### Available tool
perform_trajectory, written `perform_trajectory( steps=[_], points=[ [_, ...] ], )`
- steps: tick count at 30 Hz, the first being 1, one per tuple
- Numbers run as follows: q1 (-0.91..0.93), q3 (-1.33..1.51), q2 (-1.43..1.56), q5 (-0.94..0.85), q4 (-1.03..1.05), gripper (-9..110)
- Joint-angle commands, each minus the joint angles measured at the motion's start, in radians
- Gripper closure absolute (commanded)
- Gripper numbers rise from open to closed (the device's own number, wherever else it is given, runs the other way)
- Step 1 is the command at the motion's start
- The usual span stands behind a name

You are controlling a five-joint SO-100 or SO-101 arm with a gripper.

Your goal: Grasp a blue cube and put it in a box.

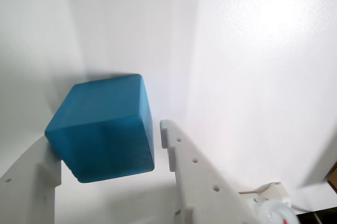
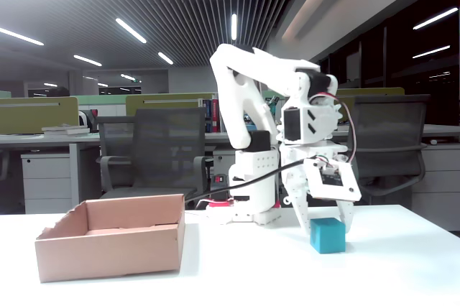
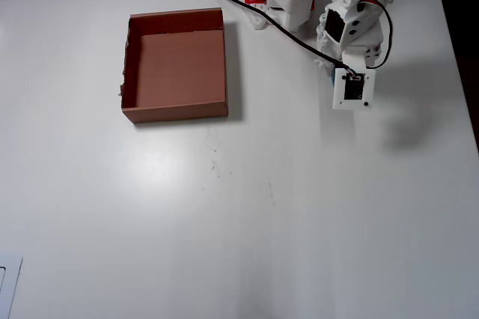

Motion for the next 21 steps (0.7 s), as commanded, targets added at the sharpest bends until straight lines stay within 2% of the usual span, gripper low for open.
perform_trajectory(
  steps=[1,6,9,21],
  points=[
    [-0.009,-0.029,0.000,0.002,-0.006,80],
    [-0.009,-0.040,0.000,0.003,-0.005,83],
    [-0.011,-0.048,0.000,0.003,0.002,90],
    [0.012,-0.101,0.009,0.009,0.044,91]
  ],
)
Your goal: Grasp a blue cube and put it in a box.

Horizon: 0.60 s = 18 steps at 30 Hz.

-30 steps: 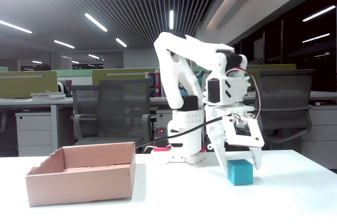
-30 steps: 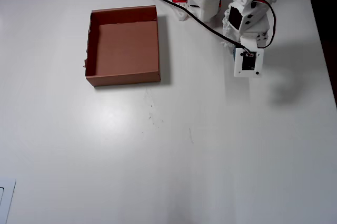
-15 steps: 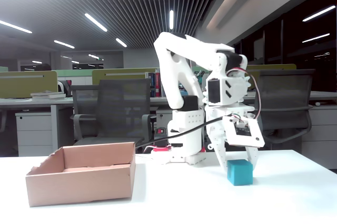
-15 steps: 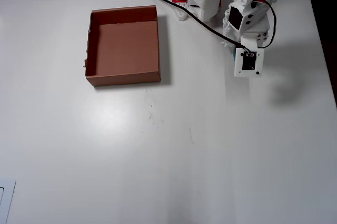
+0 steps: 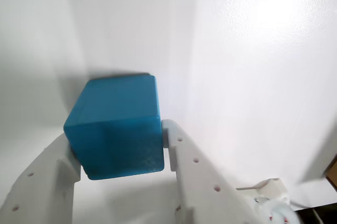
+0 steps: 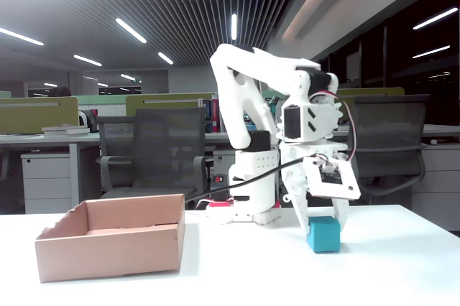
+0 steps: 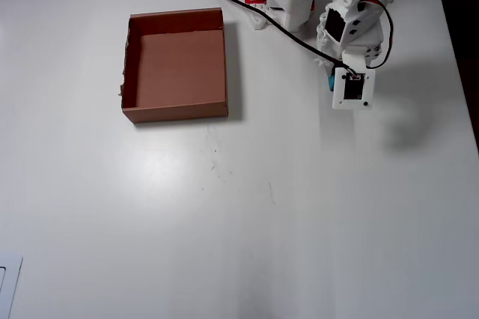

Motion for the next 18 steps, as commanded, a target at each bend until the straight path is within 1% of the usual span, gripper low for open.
perform_trajectory(
  steps=[1,11,18],
  points=[
    [0.015,-0.087,0.014,0.006,0.028,91],
    [0.109,-0.258,0.052,0.006,0.169,91],
    [0.218,-0.351,0.057,0.005,0.245,91]
  ],
)
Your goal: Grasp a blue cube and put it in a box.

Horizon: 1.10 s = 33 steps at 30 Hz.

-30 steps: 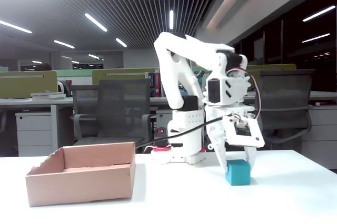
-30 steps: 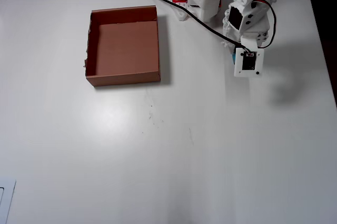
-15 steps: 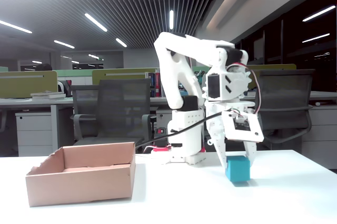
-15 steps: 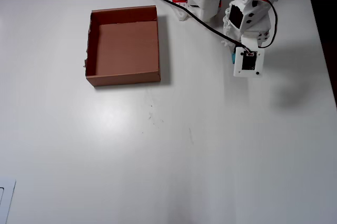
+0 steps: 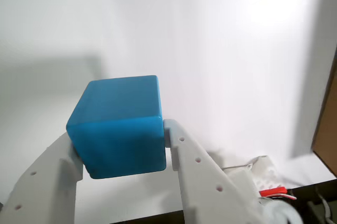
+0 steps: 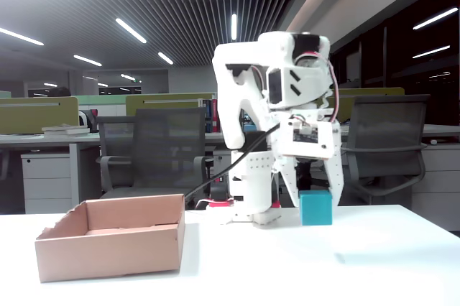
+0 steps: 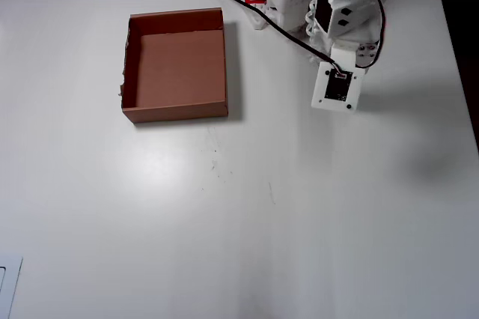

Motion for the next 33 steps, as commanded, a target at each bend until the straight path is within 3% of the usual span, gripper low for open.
perform_trajectory(
  steps=[1,15,33],
  points=[
    [0.049,-0.089,0.048,0.002,0.026,91],
    [0.451,-0.261,0.037,0.005,0.150,91],
    [0.959,-0.150,0.098,-0.011,0.156,91]
  ],
)
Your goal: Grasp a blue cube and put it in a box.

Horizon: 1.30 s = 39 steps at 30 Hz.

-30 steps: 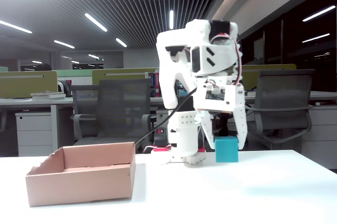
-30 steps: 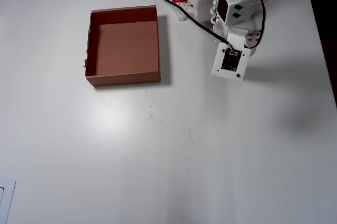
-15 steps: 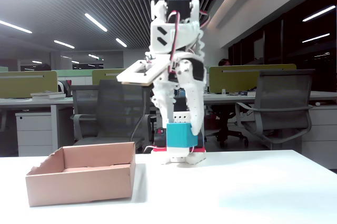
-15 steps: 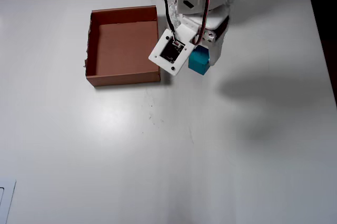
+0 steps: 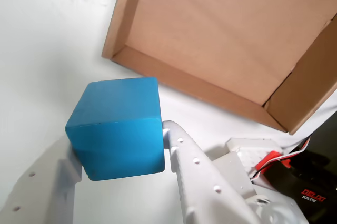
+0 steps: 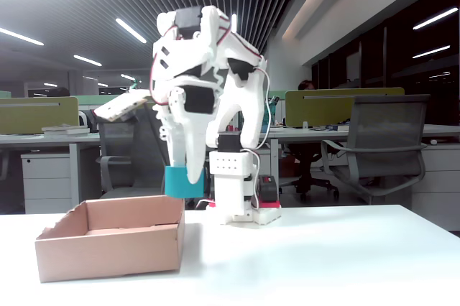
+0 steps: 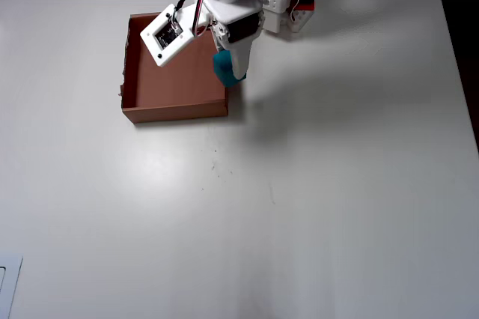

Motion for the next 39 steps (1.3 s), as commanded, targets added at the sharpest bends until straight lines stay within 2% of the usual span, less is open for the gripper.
perform_trajectory(
  steps=[1,8,20,39],
  points=[
    [0.089,-0.012,-0.006,-0.008,-0.026,91],
    [0.265,-0.049,-0.101,-0.032,-0.072,91],
    [0.446,0.052,-0.193,-0.084,-0.193,91],
    [0.502,0.245,-0.339,-0.129,-0.443,91]
  ],
)
